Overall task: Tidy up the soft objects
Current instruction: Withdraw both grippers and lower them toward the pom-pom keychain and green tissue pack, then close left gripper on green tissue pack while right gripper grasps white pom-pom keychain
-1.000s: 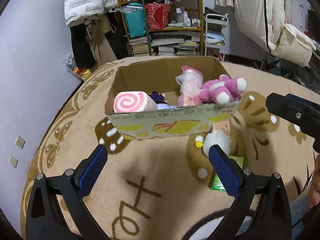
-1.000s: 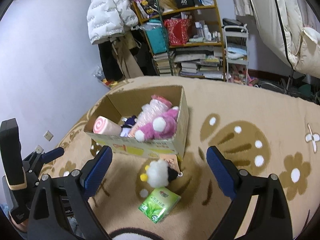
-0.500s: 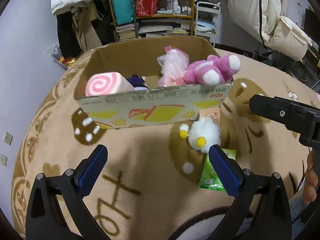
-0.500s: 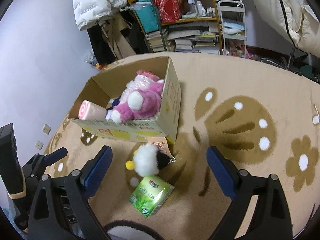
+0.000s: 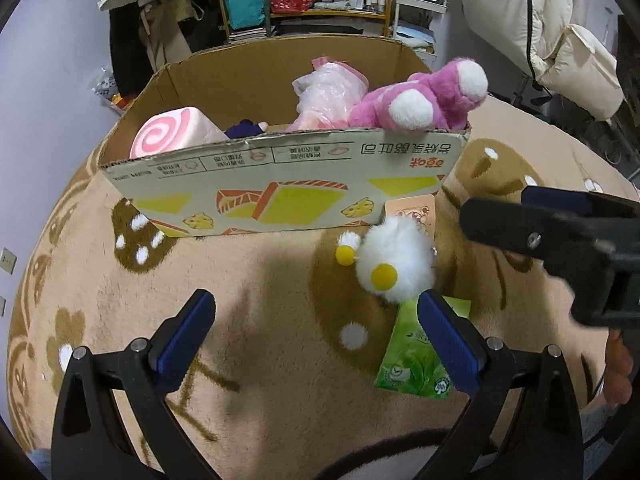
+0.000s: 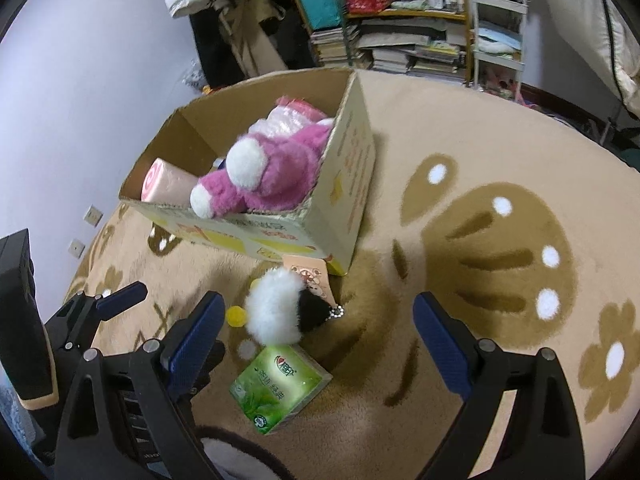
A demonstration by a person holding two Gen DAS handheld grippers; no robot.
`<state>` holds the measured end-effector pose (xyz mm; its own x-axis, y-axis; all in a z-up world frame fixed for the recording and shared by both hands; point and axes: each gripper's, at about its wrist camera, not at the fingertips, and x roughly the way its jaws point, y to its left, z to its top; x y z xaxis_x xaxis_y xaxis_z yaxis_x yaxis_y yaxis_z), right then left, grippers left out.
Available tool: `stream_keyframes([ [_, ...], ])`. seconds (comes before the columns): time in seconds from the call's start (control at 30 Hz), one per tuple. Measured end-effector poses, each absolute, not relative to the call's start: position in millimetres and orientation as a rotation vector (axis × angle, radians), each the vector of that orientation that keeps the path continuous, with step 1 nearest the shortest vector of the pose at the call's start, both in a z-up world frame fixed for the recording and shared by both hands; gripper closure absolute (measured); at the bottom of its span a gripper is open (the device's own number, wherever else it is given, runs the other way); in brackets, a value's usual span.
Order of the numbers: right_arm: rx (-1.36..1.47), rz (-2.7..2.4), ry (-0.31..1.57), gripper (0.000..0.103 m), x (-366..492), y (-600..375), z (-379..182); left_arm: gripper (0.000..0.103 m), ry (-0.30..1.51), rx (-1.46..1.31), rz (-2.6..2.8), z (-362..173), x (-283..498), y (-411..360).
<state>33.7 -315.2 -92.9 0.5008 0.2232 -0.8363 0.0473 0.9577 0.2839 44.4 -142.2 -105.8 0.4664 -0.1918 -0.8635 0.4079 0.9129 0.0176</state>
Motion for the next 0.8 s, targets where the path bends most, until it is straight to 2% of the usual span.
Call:
stream_keyframes([
  [0.4, 0.193, 0.197, 1.145, 0.004, 48, -298, -119, 0.003, 1.066, 0.193, -0.464, -120, 37, -155],
  [0.8, 0.243, 0.195, 1.213, 0.004, 53, -304, -140, 0.003, 1.155, 0.244, -0.551, -141, 26, -178],
])
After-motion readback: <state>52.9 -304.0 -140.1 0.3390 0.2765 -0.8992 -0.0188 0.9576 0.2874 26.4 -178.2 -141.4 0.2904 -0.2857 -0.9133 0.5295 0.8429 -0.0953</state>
